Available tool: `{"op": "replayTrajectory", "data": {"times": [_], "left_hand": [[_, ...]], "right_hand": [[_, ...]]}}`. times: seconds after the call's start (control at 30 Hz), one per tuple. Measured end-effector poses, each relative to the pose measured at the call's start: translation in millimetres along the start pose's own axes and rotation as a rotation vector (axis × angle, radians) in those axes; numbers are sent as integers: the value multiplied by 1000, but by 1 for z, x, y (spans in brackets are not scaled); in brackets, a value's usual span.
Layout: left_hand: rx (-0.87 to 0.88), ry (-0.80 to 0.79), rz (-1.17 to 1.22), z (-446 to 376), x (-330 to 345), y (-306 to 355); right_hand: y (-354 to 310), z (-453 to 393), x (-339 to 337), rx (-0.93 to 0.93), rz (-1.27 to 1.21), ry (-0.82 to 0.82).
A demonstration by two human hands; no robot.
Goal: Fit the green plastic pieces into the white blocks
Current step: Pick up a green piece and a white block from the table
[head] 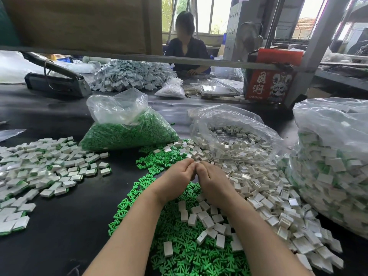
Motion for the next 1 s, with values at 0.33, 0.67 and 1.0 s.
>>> {"op": "replayTrajectory", "data": {"times": [0.33, 0.67, 1.0], "left_hand": [[15, 30, -30, -2, 4, 0], [48, 7, -92, 5, 7, 5], [-1, 90, 197, 6, -8, 4]], "right_hand": [[-1, 0, -2, -10, 55, 60], [4, 1, -6, 11, 115, 77], [0, 2, 1, 65, -286, 81]]}}
Point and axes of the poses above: each hand's wrist, its own z-axis away from the middle knuckle, its own x-axis out of the palm, y = z × x, the point moved 5 cm from there along -z, towards the middle knuckle, and after that the axes turned 6 degrees about y, right-handed, at the moved point
